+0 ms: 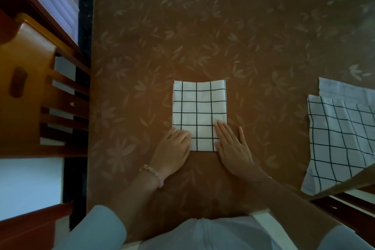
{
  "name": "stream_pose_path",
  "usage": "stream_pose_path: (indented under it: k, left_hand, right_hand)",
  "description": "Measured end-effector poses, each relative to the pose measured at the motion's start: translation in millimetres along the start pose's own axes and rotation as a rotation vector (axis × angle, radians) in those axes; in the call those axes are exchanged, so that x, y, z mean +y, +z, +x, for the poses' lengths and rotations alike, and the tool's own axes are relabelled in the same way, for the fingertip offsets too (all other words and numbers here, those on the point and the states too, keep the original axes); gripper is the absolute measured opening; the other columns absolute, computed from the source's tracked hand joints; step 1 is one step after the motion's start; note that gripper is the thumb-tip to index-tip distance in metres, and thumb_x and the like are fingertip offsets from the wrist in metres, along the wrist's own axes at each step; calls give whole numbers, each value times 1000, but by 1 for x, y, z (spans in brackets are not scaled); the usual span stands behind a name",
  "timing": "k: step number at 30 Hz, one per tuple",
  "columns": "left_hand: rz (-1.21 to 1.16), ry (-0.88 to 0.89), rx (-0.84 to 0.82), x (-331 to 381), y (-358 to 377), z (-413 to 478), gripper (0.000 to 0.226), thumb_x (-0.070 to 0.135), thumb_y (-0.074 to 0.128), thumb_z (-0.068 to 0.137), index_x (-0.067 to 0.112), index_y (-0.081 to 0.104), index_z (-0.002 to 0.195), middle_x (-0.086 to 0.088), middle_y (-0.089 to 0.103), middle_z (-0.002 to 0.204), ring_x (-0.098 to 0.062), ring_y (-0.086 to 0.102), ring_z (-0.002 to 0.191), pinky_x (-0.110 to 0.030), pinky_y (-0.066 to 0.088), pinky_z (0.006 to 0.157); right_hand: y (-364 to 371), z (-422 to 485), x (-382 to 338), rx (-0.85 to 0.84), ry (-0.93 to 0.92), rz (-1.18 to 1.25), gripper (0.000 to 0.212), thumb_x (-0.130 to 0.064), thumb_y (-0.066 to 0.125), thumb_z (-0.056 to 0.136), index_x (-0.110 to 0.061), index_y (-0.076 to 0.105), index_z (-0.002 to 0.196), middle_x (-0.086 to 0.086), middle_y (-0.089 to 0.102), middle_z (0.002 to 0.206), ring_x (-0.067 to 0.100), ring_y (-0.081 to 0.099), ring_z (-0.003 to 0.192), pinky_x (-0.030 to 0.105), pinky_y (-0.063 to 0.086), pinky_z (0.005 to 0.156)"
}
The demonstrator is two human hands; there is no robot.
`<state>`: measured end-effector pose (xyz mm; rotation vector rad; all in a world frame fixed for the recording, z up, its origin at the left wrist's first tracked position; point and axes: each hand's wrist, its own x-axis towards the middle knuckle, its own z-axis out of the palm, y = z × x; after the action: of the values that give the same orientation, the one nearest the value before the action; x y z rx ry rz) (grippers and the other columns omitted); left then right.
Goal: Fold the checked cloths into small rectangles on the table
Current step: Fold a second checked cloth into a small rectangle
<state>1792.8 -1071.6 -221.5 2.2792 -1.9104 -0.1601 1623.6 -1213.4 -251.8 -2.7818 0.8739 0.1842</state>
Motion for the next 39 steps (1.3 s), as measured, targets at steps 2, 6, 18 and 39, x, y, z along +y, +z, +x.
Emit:
stream_pose_path:
  k: [2, 6, 18, 39]
  left_hand:
    - [-21, 21, 14, 11, 1, 20, 34, 22, 39, 89, 11, 67, 105, -4, 65, 110, -21, 61, 104, -31, 34, 100]
    - [7, -10, -185, 23, 17, 40, 47, 31, 33, 90, 16, 56, 128, -2, 53, 136, -21, 49, 127, -40, 38, 104]
    - [32, 4, -285, 16, 28, 40, 54, 36, 26, 92, 18, 38, 141, 0, 36, 149, -22, 36, 136, -49, 29, 108]
    - [-44, 27, -320, 4, -8, 10, 72, 29, 43, 92, 19, 2, 150, 5, -5, 158, -14, -10, 145, -33, -15, 113]
  right_hand:
    - [0, 0, 0, -19, -3, 10, 56, -45, 3, 99, -21, 8, 149, -8, 7, 156, 8, 4, 144, 45, 0, 117]
    - [0, 0, -1, -2, 14, 3, 56, -45, 5, 99, -20, 14, 149, -6, 14, 155, 7, 9, 143, 43, 0, 115]
    - [-39, 85, 18, -153, 23, -79, 57, -42, 3, 99, -15, -3, 150, -1, -6, 158, 11, -10, 144, 42, -6, 118]
    - [-38, 20, 24, 77, -337, 230, 55, -30, 57, 87, -9, 47, 136, 5, 46, 143, 17, 33, 137, 40, 21, 115]
